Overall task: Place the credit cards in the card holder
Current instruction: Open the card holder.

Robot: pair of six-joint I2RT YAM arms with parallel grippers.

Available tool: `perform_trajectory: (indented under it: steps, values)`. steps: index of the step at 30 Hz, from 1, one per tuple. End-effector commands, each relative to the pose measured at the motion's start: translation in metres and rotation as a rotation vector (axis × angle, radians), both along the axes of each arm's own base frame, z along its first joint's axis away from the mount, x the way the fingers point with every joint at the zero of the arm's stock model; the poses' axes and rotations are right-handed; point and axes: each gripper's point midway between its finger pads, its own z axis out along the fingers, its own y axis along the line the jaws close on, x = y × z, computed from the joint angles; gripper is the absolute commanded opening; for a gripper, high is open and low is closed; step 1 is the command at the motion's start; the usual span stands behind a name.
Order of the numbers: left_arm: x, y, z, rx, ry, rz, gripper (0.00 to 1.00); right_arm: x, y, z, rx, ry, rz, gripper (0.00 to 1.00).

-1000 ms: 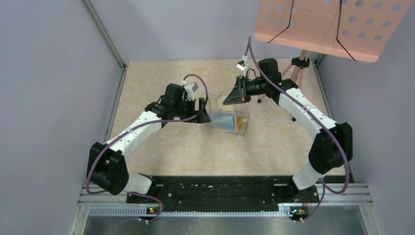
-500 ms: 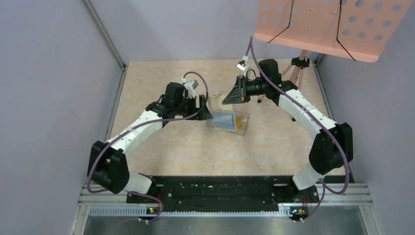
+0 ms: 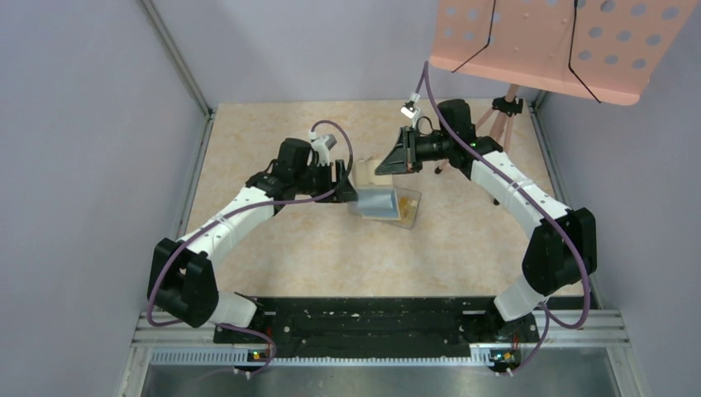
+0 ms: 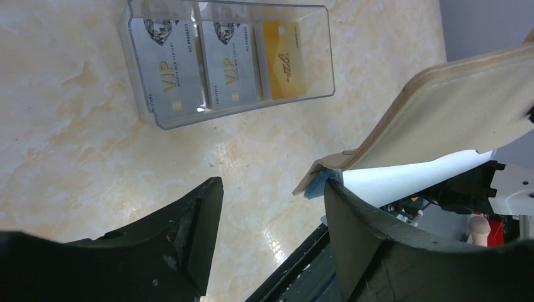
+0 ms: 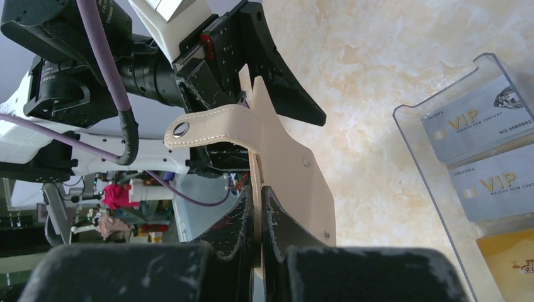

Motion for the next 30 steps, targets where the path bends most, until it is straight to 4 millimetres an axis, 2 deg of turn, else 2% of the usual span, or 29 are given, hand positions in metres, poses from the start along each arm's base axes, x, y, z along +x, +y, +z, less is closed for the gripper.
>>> perform_trajectory:
  steps: [1, 10, 20, 24, 30]
  values:
    - [-0.003, -0.007, 0.037, -0.085, -0.072, -0.029, 0.66, -0.004, -0.002, 0.025, 0.052, -0.073, 0.007, 0.00]
    - [-0.005, -0.010, 0.064, -0.165, -0.161, -0.038, 0.70, -0.011, 0.000, 0.030, 0.095, -0.054, 0.031, 0.00]
    - [-0.001, -0.013, 0.068, -0.224, -0.183, -0.030, 0.78, -0.023, 0.003, 0.041, 0.180, -0.023, 0.066, 0.00]
    - [-0.002, -0.017, 0.085, -0.308, -0.233, -0.055, 0.80, -0.028, 0.003, 0.047, 0.207, -0.010, 0.091, 0.00]
    - [-0.013, -0.020, 0.108, -0.444, -0.275, -0.138, 0.80, -0.032, 0.005, 0.056, 0.262, -0.009, 0.129, 0.00]
